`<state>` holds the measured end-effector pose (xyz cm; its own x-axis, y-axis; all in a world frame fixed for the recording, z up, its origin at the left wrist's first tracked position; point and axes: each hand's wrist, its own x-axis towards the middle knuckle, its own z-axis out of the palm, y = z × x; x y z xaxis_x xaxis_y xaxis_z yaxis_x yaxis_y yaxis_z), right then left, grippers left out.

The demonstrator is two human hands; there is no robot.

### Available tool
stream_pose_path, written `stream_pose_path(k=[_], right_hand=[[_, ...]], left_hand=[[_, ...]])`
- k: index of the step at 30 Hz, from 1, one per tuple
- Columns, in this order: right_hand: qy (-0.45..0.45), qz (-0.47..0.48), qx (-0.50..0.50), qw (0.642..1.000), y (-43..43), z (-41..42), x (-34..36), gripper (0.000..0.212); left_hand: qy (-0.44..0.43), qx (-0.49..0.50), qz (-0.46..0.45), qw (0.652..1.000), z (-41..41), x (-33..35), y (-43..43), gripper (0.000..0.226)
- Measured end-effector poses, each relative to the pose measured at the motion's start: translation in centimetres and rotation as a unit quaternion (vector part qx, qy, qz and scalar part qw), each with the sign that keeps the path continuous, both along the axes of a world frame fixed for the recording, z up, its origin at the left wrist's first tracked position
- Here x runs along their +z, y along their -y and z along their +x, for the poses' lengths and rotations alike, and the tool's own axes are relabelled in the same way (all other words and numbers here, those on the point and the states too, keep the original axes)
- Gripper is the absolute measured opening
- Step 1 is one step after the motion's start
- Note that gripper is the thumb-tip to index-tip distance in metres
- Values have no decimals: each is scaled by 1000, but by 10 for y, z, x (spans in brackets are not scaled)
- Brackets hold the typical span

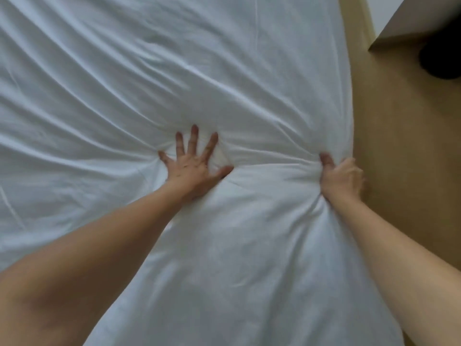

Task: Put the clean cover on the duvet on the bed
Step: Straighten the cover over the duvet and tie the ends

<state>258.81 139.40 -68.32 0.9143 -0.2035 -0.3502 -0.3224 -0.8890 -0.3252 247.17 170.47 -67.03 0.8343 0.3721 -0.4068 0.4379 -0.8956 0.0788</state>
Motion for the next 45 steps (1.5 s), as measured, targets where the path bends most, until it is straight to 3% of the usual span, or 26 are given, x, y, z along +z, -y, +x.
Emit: stream_pose_path(k=[6,9,11,13,16,18,21,25,29,32,35,38,41,45], right_hand=[[54,-43,24,997,47,18,-8,88],[0,-19,-76,997,12,21,-2,70],[21,-22,-100,994,-37,6,13,65],[90,-17,72,993,-93,-45,30,76],[82,-28,378,922,-181,-160,28,94],[54,-72,436,895,-223,-216,15,98],[77,-88,406,906,-237,-240,-7,95],[102,-86,412,901,-203,-271,-13,94],[-35,-143,324,935,-195,-331,18,106],[-120,-157,234,952,-253,-384,38,121],[-72,-124,390,910,-304,-441,44,104],[28,-109,505,856,-292,-474,20,86],[36,-121,473,872,-261,-488,5,93],[-12,-153,422,894,-243,-523,10,105]], left_hand=[[10,-26,14,1000,-24,-1,-16,105],[-9,16,0,1000,-49,-1,-23,98],[-25,38,-5,999,-69,3,-33,96],[-27,52,-1,998,-92,6,-41,98],[-21,69,38,997,-129,2,-50,100],[-14,68,74,995,-162,-5,-65,94],[41,61,112,991,-225,-18,-106,85],[64,134,86,985,-305,-24,-118,84],[18,156,32,987,-355,-15,-97,93],[2,91,-5,996,-380,0,-106,87],[22,18,31,999,-418,15,-153,84],[-23,157,63,985,-480,16,-197,91],[-57,262,-10,963,-526,11,-180,102],[-75,255,-73,961,-547,17,-142,113]])
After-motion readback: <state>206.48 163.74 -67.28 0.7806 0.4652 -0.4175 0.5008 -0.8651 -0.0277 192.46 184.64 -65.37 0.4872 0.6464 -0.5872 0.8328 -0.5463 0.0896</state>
